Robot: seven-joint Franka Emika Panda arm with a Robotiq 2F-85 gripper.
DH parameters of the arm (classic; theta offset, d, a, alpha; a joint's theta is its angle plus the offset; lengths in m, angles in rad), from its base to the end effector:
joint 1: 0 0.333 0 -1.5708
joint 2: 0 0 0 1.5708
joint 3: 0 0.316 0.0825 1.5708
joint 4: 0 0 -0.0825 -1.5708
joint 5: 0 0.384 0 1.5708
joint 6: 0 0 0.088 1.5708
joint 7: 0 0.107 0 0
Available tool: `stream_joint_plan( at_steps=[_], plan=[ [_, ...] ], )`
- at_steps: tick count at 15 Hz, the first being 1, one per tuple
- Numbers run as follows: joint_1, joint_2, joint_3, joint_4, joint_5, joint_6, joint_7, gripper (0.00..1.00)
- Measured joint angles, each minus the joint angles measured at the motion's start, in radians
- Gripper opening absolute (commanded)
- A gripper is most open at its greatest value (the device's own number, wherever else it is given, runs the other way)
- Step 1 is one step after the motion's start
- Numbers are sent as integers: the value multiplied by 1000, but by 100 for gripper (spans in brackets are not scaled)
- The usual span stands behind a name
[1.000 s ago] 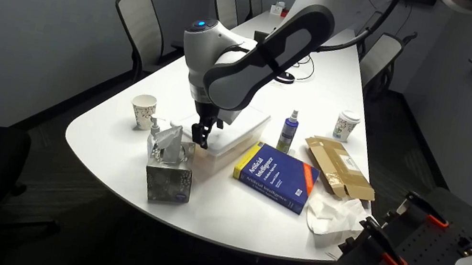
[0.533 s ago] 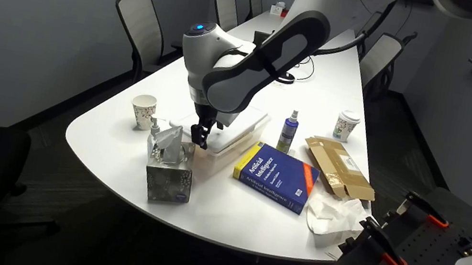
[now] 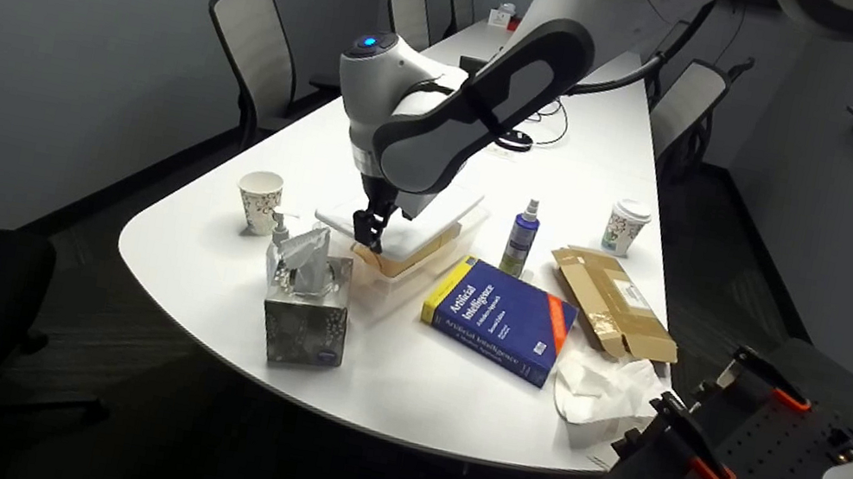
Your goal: Open the storage bin, then place the blue bottle inside it
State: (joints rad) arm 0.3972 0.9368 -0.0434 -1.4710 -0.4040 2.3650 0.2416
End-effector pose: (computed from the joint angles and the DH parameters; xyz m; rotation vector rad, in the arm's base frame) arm 0.6624 0.2447 0.1144 2.7666 0.5983 0.0701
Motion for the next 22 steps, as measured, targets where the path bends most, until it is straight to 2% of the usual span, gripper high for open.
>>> stream_joint_plan(
  at_steps=[7, 22],
  plan=[
    [-16, 9, -34, 1, 5, 0, 21, 100],
    [-117, 26, -70, 19, 75, 0, 41, 100]
  ],
)
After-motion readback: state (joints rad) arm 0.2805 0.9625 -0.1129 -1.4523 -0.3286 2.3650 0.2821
